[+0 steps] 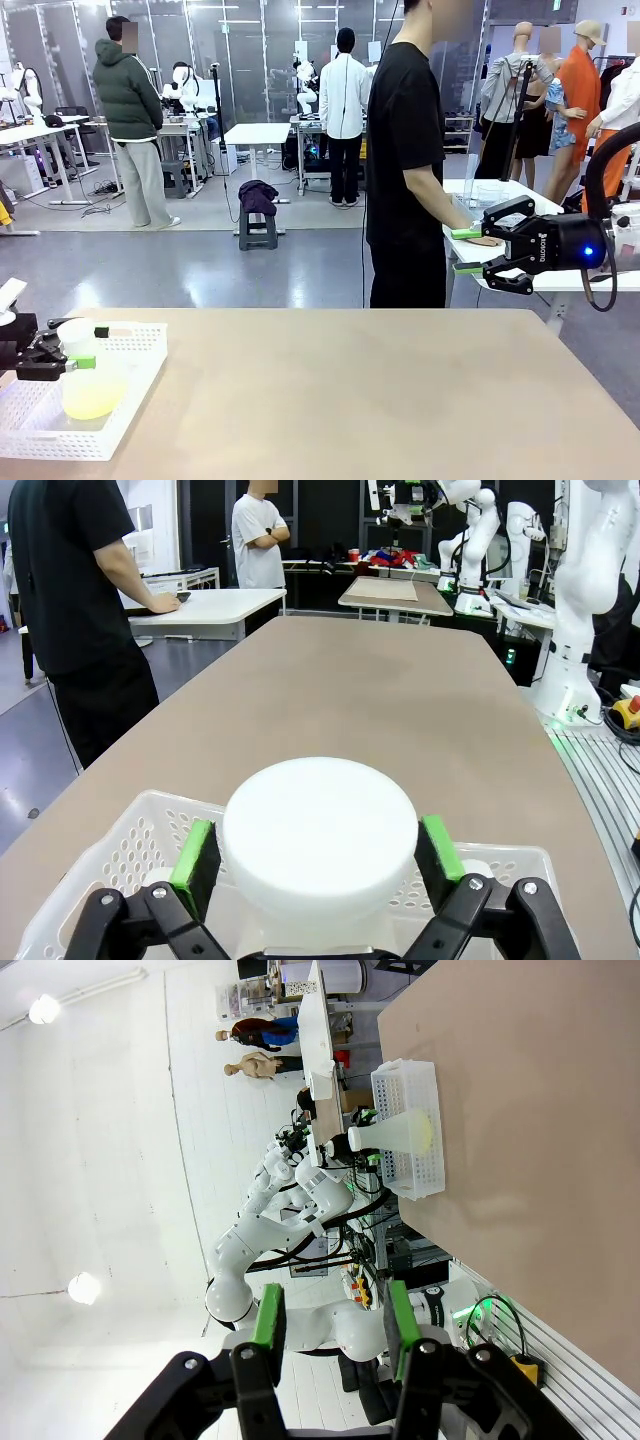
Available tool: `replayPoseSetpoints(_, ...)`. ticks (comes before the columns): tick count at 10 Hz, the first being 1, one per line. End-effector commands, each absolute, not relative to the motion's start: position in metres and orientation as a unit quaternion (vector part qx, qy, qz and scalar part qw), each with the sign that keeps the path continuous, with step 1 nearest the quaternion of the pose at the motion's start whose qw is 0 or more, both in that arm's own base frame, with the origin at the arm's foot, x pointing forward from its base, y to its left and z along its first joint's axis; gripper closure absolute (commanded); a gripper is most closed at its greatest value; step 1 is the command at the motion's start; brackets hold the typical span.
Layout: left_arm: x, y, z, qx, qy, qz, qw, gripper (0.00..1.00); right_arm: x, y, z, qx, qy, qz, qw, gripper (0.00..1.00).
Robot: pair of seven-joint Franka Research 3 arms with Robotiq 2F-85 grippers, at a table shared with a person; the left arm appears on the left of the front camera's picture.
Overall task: Prepare the solutions needed for the experiment.
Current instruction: When the human places the Big flask in the center of the table, pick up the Big flask and place it in the left Organizing basket.
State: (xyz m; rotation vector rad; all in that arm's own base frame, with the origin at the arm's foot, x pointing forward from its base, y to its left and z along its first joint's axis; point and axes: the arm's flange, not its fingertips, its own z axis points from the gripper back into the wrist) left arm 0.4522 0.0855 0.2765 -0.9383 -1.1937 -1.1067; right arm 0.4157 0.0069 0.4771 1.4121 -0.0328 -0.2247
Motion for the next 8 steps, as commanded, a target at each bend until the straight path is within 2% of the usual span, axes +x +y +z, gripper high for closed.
replayPoseSetpoints(1,0.453,0.084,0.278,-0.405,-0.514,-0.477,0.587,0.00,0.415,0.007,0.478,0.651,-0.014,-0.100,0.752,0.49)
replayPoseSetpoints(8,0.439,0.108,0.295,-0.369,-0.503,-0.497,0.604,0.00,0.415,0.007,0.478,0.651,-0.014,-0.100,0.752,0.49)
